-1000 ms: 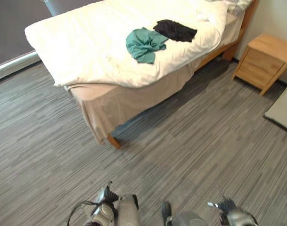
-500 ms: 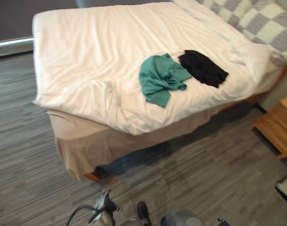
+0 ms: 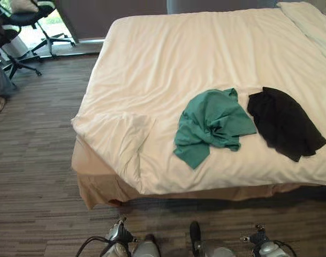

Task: Tidy up the quilt and then pick up the clothes from the bed and put them into the laundry hamper.

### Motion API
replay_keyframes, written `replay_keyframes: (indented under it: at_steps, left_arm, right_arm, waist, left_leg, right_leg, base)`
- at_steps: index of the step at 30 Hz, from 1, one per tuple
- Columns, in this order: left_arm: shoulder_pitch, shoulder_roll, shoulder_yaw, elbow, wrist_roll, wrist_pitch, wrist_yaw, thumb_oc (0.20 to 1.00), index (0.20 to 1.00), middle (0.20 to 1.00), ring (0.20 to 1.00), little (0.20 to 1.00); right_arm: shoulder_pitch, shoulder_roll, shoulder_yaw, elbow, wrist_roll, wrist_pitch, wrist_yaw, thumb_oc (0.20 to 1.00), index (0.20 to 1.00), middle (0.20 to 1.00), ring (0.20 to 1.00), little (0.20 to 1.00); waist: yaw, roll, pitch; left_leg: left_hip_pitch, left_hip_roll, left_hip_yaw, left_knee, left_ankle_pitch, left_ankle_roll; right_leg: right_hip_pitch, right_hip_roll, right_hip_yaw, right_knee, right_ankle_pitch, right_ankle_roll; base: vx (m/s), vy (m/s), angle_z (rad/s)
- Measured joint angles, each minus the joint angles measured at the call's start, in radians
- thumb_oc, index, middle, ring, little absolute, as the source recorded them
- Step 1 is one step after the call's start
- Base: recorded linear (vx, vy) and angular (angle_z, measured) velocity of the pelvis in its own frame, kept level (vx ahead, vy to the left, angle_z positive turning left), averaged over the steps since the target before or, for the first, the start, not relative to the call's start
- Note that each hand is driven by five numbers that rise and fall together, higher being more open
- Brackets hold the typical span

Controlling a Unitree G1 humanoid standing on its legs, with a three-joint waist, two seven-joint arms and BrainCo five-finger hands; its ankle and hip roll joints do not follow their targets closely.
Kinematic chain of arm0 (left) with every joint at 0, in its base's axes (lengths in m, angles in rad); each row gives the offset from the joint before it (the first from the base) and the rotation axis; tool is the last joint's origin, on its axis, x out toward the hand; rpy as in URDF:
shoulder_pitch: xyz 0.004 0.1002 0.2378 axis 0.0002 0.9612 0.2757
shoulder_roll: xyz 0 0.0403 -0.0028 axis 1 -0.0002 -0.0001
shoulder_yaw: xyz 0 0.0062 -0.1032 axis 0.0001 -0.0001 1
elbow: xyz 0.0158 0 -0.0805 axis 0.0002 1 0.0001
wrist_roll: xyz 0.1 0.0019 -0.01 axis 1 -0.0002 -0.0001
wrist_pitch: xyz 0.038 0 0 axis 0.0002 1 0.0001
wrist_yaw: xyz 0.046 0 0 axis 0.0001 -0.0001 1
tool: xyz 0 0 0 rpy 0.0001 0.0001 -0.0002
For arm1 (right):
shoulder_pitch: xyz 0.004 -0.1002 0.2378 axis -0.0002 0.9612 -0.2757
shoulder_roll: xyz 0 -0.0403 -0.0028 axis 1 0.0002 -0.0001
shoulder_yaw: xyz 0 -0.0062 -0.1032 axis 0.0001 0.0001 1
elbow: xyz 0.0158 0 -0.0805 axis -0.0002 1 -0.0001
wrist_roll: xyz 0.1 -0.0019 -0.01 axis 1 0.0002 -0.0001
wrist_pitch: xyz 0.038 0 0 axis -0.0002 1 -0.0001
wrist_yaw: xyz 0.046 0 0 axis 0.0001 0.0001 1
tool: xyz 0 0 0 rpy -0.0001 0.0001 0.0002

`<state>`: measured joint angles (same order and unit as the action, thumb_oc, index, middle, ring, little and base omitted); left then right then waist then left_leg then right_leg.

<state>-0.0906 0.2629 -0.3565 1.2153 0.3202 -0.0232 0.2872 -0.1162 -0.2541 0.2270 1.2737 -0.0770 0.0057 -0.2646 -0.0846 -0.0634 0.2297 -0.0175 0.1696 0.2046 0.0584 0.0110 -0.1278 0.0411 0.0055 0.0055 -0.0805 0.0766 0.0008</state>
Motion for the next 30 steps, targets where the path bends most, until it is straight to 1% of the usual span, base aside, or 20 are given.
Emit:
replay_keyframes:
  at_steps: [2, 3, 5, 7, 9, 10, 12, 13, 15, 16, 18, 19, 20, 22, 23, 24, 25, 26, 28, 30]
  left_arm:
    - [-0.015, 0.001, -0.004, 0.004, 0.0, -0.001, 0.001, 1.0, 1.0, 1.0, 1.0, 1.0]
    - [-0.03, 0.0, -0.011, 0.021, 0.0, -0.005, 0.001, 1.0, 1.0, 1.0, 1.0, 1.0]
    - [-0.046, -0.011, -0.01, 0.027, -0.001, -0.012, 0.004, 1.0, 1.0, 1.0, 1.0, 1.0]
    - [-0.044, -0.031, -0.02, 0.021, 0.0, -0.018, 0.005, 1.0, 1.0, 1.0, 1.0, 1.0]
    - [-0.038, -0.046, -0.023, 0.019, 0.002, -0.022, 0.005, 1.0, 1.0, 1.0, 1.0, 1.0]
    - [-0.05, -0.066, -0.041, 0.016, 0.006, -0.024, 0.009, 1.0, 1.0, 1.0, 1.0, 1.0]
    - [-0.042, -0.081, -0.05, 0.015, 0.008, -0.026, 0.01, 1.0, 1.0, 1.0, 1.0, 1.0]
    - [-0.039, -0.087, -0.05, 0.013, 0.008, -0.026, 0.013, 1.0, 1.0, 1.0, 1.0, 1.0]
    - [-0.029, -0.084, -0.035, 0.01, -0.001, -0.027, 0.024, 1.0, 1.0, 1.0, 1.0, 1.0]
    - [-0.028, -0.069, 0.009, -0.001, -0.037, -0.028, 0.03, 1.0, 1.0, 1.0, 1.0, 1.0]
    - [-0.043, -0.041, 0.046, -0.028, -0.075, -0.032, 0.035, 1.0, 1.0, 1.0, 1.0, 1.0]
    - [-0.024, -0.015, 0.07, -0.057, -0.105, -0.049, 0.039, 1.0, 1.0, 1.0, 1.0, 1.0]
    - [-0.015, -0.003, 0.091, -0.066, -0.126, -0.056, 0.044, 1.0, 1.0, 1.0, 1.0, 1.0]
    - [0.044, 0.041, 0.191, -0.11, -0.211, -0.065, 0.073, 1.0, 1.0, 1.0, 1.0, 1.0]
    - [0.048, 0.047, 0.201, -0.117, -0.235, -0.065, 0.081, 1.0, 1.0, 1.0, 1.0, 1.0]
    - [0.09, 0.079, 0.25, -0.118, -0.271, -0.066, 0.102, 1.0, 1.0, 1.0, 1.0, 1.0]
    - [0.109, 0.084, 0.274, -0.115, -0.287, -0.063, 0.112, 1.0, 1.0, 1.0, 1.0, 1.0]
    - [0.147, 0.089, 0.33, -0.148, -0.321, -0.066, 0.124, 1.0, 1.0, 1.0, 1.0, 1.0]
    - [0.198, 0.078, 0.365, -0.193, -0.351, -0.079, 0.149, 1.0, 1.0, 1.0, 1.0, 1.0]
    - [0.304, 0.067, 0.411, -0.388, -0.396, -0.108, 0.176, 1.0, 1.0, 1.0, 1.0, 1.0]
  right_arm:
    - [0.008, 0.001, -0.001, 0.002, -0.001, 0.003, 0.002, 1.0, 1.0, 1.0, 1.0, 1.0]
    - [0.014, 0.001, -0.01, 0.002, -0.001, 0.003, 0.004, 1.0, 1.0, 1.0, 1.0, 1.0]
    - [0.028, -0.01, -0.026, 0.0, -0.001, 0.008, 0.001, 1.0, 1.0, 1.0, 1.0, 1.0]
    - [0.03, -0.02, -0.025, -0.003, -0.002, 0.012, -0.001, 1.0, 1.0, 1.0, 1.0, 1.0]
    - [0.035, -0.023, -0.033, 0.0, -0.002, 0.013, -0.003, 1.0, 1.0, 1.0, 1.0, 1.0]
    - [0.07, -0.024, -0.04, 0.002, -0.002, 0.018, -0.003, 1.0, 1.0, 1.0, 1.0, 1.0]
    - [0.089, -0.019, -0.058, 0.001, -0.002, 0.024, 0.0, 1.0, 1.0, 1.0, 1.0, 1.0]
    - [0.099, -0.019, -0.064, 0.001, -0.002, 0.025, -0.001, 1.0, 1.0, 1.0, 1.0, 1.0]
    - [0.075, -0.019, -0.058, -0.001, 0.0, 0.025, -0.002, 1.0, 1.0, 1.0, 1.0, 1.0]
    - [0.035, -0.011, -0.06, -0.017, 0.001, 0.023, -0.009, 1.0, 1.0, 1.0, 1.0, 1.0]
    - [0.04, 0.02, -0.061, -0.035, 0.0, 0.022, -0.009, 1.0, 1.0, 1.0, 1.0, 1.0]
    - [0.063, 0.043, -0.06, -0.034, 0.001, 0.018, -0.01, 1.0, 1.0, 1.0, 1.0, 1.0]
    - [0.078, 0.053, -0.059, -0.037, 0.001, 0.012, -0.01, 1.0, 1.0, 1.0, 1.0, 1.0]
    - [0.1, 0.068, -0.054, -0.037, 0.003, 0.0, -0.014, 1.0, 1.0, 1.0, 1.0, 1.0]
    - [0.107, 0.068, -0.051, -0.039, 0.003, 0.001, -0.015, 1.0, 1.0, 1.0, 1.0, 1.0]
    - [0.108, 0.062, -0.052, -0.036, 0.002, 0.004, -0.022, 1.0, 1.0, 1.0, 1.0, 1.0]
    - [0.108, 0.059, -0.051, -0.037, 0.001, 0.003, -0.023, 1.0, 1.0, 1.0, 1.0, 1.0]
    - [0.108, 0.056, -0.054, -0.039, 0.0, 0.002, -0.024, 1.0, 1.0, 1.0, 1.0, 1.0]
    - [0.11, 0.049, -0.06, -0.038, -0.001, 0.003, -0.026, 1.0, 1.0, 1.0, 1.0, 1.0]
    - [0.129, 0.044, -0.064, -0.049, -0.004, 0.003, -0.029, 1.0, 1.0, 1.0, 1.0, 1.0]
  waist:
    - [-0.016, 0.006, -0.003]
    - [-0.025, 0.008, -0.005]
    - [-0.031, 0.006, -0.007]
    - [-0.042, 0.009, -0.018]
    - [-0.049, 0.013, -0.022]
    - [-0.058, 0.025, -0.035]
    - [-0.055, 0.036, -0.057]
    - [-0.061, 0.04, -0.066]
    - [-0.037, 0.067, -0.075]
    - [-0.035, 0.104, -0.069]
    - [-0.032, 0.075, -0.042]
    - [-0.006, 0.067, -0.036]
    - [-0.003, 0.06, -0.036]
    - [0.027, 0.061, -0.035]
    - [0.034, 0.056, -0.036]
    - [0.065, 0.051, -0.035]
    - [0.059, 0.052, -0.036]
    - [0.062, 0.052, -0.032]
    - [0.065, 0.069, -0.035]
    - [0.066, 0.073, -0.036]
  left_leg:
    - [0.006, 0.036, -0.016, -0.077, 0.046, -0.015]
    - [0.004, 0.064, -0.046, -0.099, 0.067, -0.046]
    - [0.027, 0.162, -0.102, -0.119, 0.099, -0.077]
    - [0.052, 0.171, -0.196, -0.076, 0.1, -0.099]
    - [0.075, 0.141, -0.266, -0.076, 0.09, -0.114]
    - [0.072, 0.121, -0.258, -0.068, 0.08, -0.125]
    - [0.073, 0.09, -0.214, -0.086, 0.09, -0.104]
    - [0.073, 0.067, -0.192, -0.096, 0.081, -0.101]
    - [0.08, 0.042, -0.12, -0.107, 0.086, -0.056]
    - [0.072, 0.031, -0.057, -0.142, 0.051, -0.013]
    - [0.067, -0.019, -0.059, -0.141, 0.03, 0.024]
    - [0.073, -0.061, -0.066, -0.142, 0.021, 0.057]
    - [0.085, -0.072, -0.078, -0.142, 0.015, 0.065]
    - [0.072, -0.097, -0.091, -0.145, 0.028, 0.099]
    - [0.073, -0.11, -0.087, -0.14, 0.026, 0.107]
    - [0.067, -0.134, -0.072, -0.14, 0.03, 0.107]
    - [0.059, -0.141, -0.079, -0.141, 0.023, 0.107]
    - [0.058, -0.143, -0.08, -0.14, 0.027, 0.104]
    - [0.057, -0.132, -0.077, -0.14, 0.027, 0.102]
    - [0.062, -0.128, -0.076, -0.142, 0.028, 0.101]
  right_leg:
    - [0.004, 0.016, 0.0, 0.002, 0.002, -0.009]
    - [0.004, 0.026, -0.004, 0.006, 0.001, -0.008]
    - [0.016, 0.046, 0.026, 0.009, -0.009, -0.024]
    - [0.02, 0.045, 0.058, 0.02, -0.016, -0.03]
    - [0.039, 0.034, 0.064, 0.019, -0.025, -0.039]
    - [0.051, 0.025, 0.051, 0.015, -0.032, -0.031]
    - [0.048, 0.006, 0.046, 0.016, -0.044, -0.029]
    - [0.025, -0.005, 0.06, 0.02, -0.038, -0.013]
    - [-0.041, -0.014, 0.061, 0.069, -0.041, 0.027]
    - [-0.119, -0.034, -0.035, 0.142, -0.048, 0.035]
    - [-0.127, -0.09, -0.083, 0.182, -0.061, 0.054]
    - [-0.13, -0.11, -0.055, 0.237, -0.093, 0.098]
    - [-0.14, -0.115, -0.014, 0.3, -0.127, 0.119]
    - [-0.186, -0.092, -0.004, 0.557, -0.251, 0.106]
    - [-0.187, -0.11, -0.049, 0.566, -0.272, 0.096]
    - [-0.165, -0.143, -0.084, 0.499, -0.288, 0.087]
    - [-0.142, -0.146, -0.068, 0.434, -0.286, 0.09]
    - [-0.099, -0.146, -0.056, 0.332, -0.262, 0.112]
    - [-0.071, -0.139, -0.07, 0.278, -0.234, 0.113]
    - [-0.052, -0.133, -0.079, 0.232, -0.189, 0.109]
  base:
    - [0.12, 0.405, -0.09]
    - [0.06, 0.403, -0.06]
    - [0.07, 0.49, -0.31]
    - [0.09, 0.508, -0.52]
    - [0.04, 0.504, -0.24]
    - [-0.04, 0.47, 0.13]
    - [-0.13, 0.362, 0.1]
    - [-0.23, 0.348, -0.22]
    - [-0.24, 0.348, -0.59]
    - [-0.18, 0.323, -0.35]
    - [-0.17, 0.289, 0.19]
    - [-0.13, 0.213, 0.27]
    - [-0.11, 0.12, 0.31]
    - [-0.05, -0.005, 0.42]
    - [0.0, -0.044, -0.07]
    - [0.03, -0.045, -0.21]
    - [0.04, -0.049, -0.16]
    - [0.04, -0.039, 0.05]
    - [0.03, -0.027, -0.07]
    - [0.01, -0.013, -0.02]
